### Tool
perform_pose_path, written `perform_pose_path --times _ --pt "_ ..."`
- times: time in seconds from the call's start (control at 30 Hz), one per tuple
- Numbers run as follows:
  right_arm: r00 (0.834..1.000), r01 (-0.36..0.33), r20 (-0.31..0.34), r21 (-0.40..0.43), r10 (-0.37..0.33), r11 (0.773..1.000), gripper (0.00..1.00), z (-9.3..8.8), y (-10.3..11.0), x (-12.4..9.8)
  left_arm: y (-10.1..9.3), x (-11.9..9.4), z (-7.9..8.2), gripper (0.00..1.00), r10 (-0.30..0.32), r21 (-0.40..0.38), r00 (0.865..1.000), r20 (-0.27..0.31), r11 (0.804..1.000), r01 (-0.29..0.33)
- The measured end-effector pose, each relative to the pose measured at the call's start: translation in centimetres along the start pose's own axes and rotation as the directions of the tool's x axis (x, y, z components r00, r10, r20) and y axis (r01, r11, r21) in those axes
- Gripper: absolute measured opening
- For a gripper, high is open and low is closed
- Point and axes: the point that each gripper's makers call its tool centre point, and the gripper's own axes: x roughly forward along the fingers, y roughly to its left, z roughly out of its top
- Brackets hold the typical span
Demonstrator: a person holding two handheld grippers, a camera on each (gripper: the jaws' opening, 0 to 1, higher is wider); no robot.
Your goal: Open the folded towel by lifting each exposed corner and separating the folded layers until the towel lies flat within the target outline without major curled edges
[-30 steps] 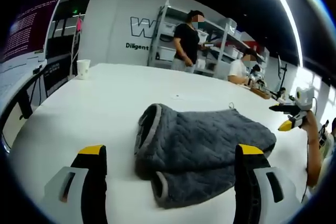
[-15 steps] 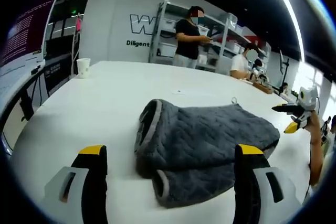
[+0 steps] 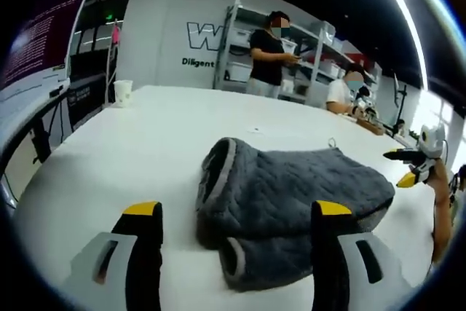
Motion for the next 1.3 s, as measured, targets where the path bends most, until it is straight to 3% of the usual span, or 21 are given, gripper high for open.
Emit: perform_pose_path --times 0.27,0.4,0.77,0.83,0.93,1.03,1.13,1.23,1.3 --pt "1.0 -0.012 0.0 0.006 0.012 1.0 0.92 0.0 0.2 0.2 1.6 0.1 -0.6 0.42 0.05 -0.041 0.999 0.01 0.998 -0.05" --pt "1.0 -0.011 0.004 0.004 0.011 1.0 0.91 0.0 0.4 0.2 1.4 0.0 0.1 0.15 0.043 -0.039 0.997 0.071 0.998 -0.04" --pt "1.0 -0.016 0.015 0.006 0.016 1.0 0.91 0.3 0.4 -0.1 1.2 0.2 1.6 0.04 0.032 0.003 0.992 0.125 0.999 -0.032" --pt "1.0 -0.019 0.017 0.006 0.019 1.0 0.91 0.3 0.5 -0.1 0.6 -0.1 2.4 0.04 0.01 0.014 0.987 0.162 1.0 -0.012" --pt "0.999 -0.027 0.018 -0.004 0.027 1.0 0.91 0.4 0.9 0.0 -1.2 -0.4 3.7 0.04 -0.079 0.065 0.975 0.206 0.996 0.066" --pt "0.999 -0.045 0.021 -0.017 0.045 0.999 0.91 0.8 1.4 0.0 -3.1 -0.7 4.9 0.04 -0.114 0.158 0.964 0.239 0.984 0.077" --pt "0.998 -0.056 0.032 -0.02 0.057 0.998 0.91 1.0 1.8 -0.1 -4.9 -0.6 5.7 0.04 -0.169 0.172 0.951 0.259 0.977 0.126" --pt "0.998 -0.057 0.037 -0.02 0.057 0.998 0.91 1.2 1.8 -0.2 -6.1 -0.4 6.0 0.04 -0.178 0.205 0.95 0.256 0.97 0.127" --pt "0.997 -0.064 0.04 -0.024 0.065 0.998 0.91 1.3 2.0 -0.3 -8.7 -0.1 6.5 0.04 -0.234 0.237 0.938 0.257 0.956 0.174"
